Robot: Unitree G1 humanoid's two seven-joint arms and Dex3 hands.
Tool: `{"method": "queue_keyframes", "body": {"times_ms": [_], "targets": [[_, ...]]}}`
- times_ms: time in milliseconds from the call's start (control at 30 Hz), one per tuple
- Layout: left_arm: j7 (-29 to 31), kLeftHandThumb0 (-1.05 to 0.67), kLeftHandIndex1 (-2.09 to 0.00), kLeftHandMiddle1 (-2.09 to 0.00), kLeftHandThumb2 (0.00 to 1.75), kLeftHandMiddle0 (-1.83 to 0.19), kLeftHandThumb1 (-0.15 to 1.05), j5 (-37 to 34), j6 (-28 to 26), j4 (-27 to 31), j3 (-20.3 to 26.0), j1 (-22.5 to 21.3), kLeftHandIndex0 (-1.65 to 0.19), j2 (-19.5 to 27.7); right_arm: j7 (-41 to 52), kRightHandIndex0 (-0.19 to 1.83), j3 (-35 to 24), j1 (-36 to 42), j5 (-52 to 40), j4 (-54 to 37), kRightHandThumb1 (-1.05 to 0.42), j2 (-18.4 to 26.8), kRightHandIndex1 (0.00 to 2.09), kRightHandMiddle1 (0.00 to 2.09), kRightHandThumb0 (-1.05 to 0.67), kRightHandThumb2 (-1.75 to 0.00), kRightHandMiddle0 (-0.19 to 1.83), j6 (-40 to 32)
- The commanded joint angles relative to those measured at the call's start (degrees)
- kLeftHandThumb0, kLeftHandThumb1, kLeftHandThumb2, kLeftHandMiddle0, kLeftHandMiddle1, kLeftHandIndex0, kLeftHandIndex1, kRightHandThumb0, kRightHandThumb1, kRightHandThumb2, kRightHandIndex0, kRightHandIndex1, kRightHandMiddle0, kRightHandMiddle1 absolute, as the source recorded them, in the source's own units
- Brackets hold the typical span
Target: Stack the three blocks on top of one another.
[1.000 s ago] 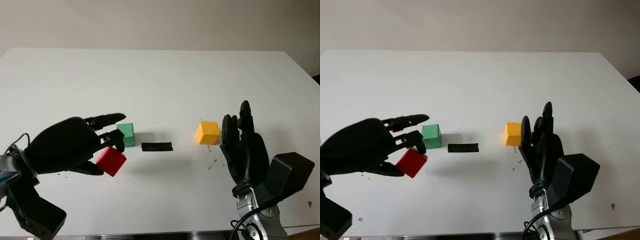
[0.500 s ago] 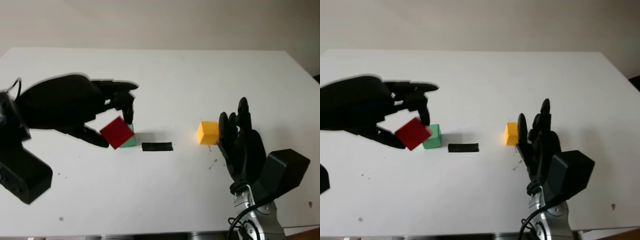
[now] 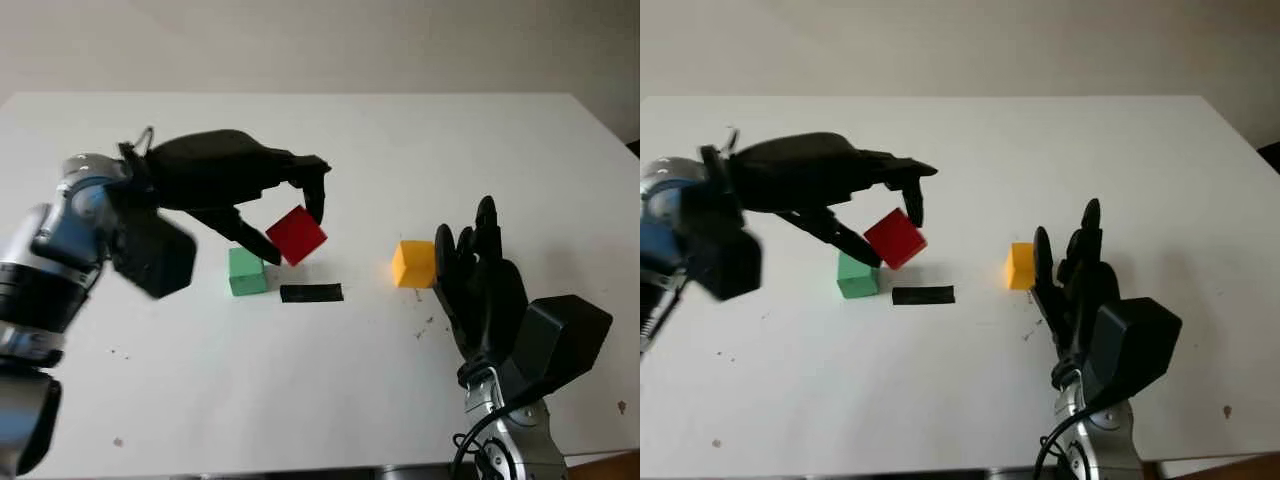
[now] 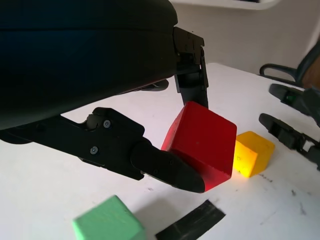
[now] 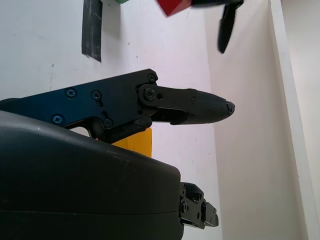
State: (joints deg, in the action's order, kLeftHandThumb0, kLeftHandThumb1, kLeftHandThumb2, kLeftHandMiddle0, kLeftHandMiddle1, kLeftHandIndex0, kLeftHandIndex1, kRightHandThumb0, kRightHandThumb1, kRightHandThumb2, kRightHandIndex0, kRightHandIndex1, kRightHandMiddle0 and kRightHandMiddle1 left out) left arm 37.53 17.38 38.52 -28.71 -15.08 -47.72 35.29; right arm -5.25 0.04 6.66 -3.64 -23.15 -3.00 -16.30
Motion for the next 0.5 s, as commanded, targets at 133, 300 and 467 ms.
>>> {"method": "queue_keyframes", "body": {"times_ms": [133,300,467], "targets": [[-2.2,-0.45,-1.50,-0.05,0.11,-0.21,1.05,3.9,1.0,-5.4,-2.0,-1.5,-0.21,-2.0,-0.1,-0.19,-0.1,0.5,-0.3,-0.3,-1.05,-0.7,0.00,0.06,-0.62,-0.43,-0.17,1.6],[-2.3,-0.44,-1.51,-0.06,0.08,-0.23,1.05,6.2,1.3,-6.9,-3.5,-2.3,-0.25,-2.4,-0.3,-0.19,0.1,0.6,-0.1,-0.2,-1.05,-0.6,0.00,0.06,-0.62,-0.43,-0.17,1.9],[-2.4,-0.45,-1.54,-0.06,0.06,-0.24,1.04,6.8,3.0,-9.1,-4.4,-2.7,-0.26,-2.9,-0.3,-0.19,0.1,0.6,0.0,-0.2,-1.05,-0.6,0.00,0.06,-0.64,-0.42,-0.16,1.9]]}}
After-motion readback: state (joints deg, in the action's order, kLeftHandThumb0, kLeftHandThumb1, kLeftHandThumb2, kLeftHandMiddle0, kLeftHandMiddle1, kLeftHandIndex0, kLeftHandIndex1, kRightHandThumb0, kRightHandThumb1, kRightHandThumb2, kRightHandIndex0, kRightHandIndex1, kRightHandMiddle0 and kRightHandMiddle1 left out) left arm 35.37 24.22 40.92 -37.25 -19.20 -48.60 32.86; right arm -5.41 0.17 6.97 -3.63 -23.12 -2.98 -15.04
